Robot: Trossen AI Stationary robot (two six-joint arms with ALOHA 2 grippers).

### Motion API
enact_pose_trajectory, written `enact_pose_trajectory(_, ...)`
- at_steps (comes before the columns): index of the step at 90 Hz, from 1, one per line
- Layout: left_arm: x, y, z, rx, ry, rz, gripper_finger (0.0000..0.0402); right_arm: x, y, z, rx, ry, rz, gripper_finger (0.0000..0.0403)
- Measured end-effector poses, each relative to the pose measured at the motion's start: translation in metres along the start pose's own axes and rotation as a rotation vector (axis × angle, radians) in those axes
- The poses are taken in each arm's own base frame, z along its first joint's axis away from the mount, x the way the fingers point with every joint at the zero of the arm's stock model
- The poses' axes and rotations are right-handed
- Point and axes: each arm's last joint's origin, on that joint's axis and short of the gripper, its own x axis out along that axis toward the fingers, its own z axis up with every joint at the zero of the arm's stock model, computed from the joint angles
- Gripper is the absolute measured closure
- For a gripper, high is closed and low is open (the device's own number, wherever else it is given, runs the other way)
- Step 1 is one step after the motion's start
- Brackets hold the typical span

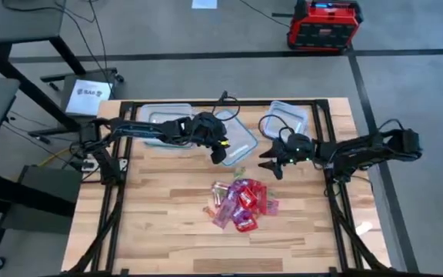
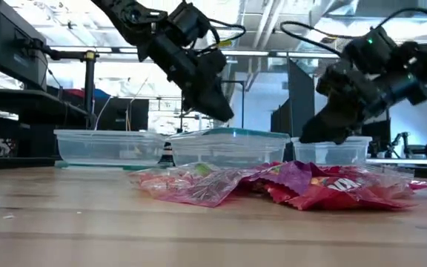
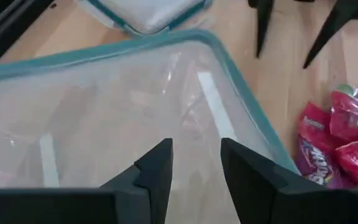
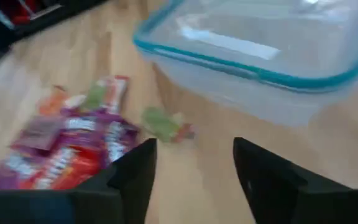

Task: Sort candy
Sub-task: Open the bottom left transparent bin

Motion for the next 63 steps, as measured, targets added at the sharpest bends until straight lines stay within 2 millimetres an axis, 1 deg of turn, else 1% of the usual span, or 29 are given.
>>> enact_pose_trajectory(4, 0.002, 0.001, -0.001, 0.002, 0.005, 0.002, 0.0279, 0.002, -0.003, -0.002, -0.022, -0.003, -0.009, 0.0182)
enact_pose_trajectory(11, 0.009, 0.001, -0.003, 0.026, -0.015, -0.004, 0.0279, 0.006, -0.006, -0.001, -0.060, -0.038, -0.014, 0.0176)
enact_pose_trajectory(18, 0.012, 0.002, -0.008, 0.059, 0.018, -0.013, 0.0279, 0.012, -0.009, -0.002, -0.066, -0.058, -0.017, 0.0176)
enact_pose_trajectory(27, 0.014, 0.003, -0.010, 0.087, 0.030, -0.017, 0.0279, 0.018, -0.013, -0.003, -0.067, -0.085, -0.021, 0.0178)
enact_pose_trajectory(35, 0.014, 0.005, -0.009, 0.089, 0.025, -0.021, 0.0279, 0.026, -0.015, -0.007, -0.062, -0.066, -0.024, 0.0179)
enact_pose_trajectory(50, 0.013, 0.006, -0.010, 0.093, 0.030, -0.018, 0.0279, 0.043, -0.015, 0.000, -0.077, -0.108, -0.003, 0.0179)
enact_pose_trajectory(57, 0.013, 0.006, -0.011, 0.103, 0.039, -0.018, 0.0279, 0.048, -0.014, 0.006, -0.086, -0.153, 0.011, 0.0179)
enact_pose_trajectory(63, 0.019, 0.007, -0.015, 0.109, 0.053, -0.018, 0.0279, 0.050, -0.013, 0.010, -0.093, -0.169, 0.052, 0.0179)
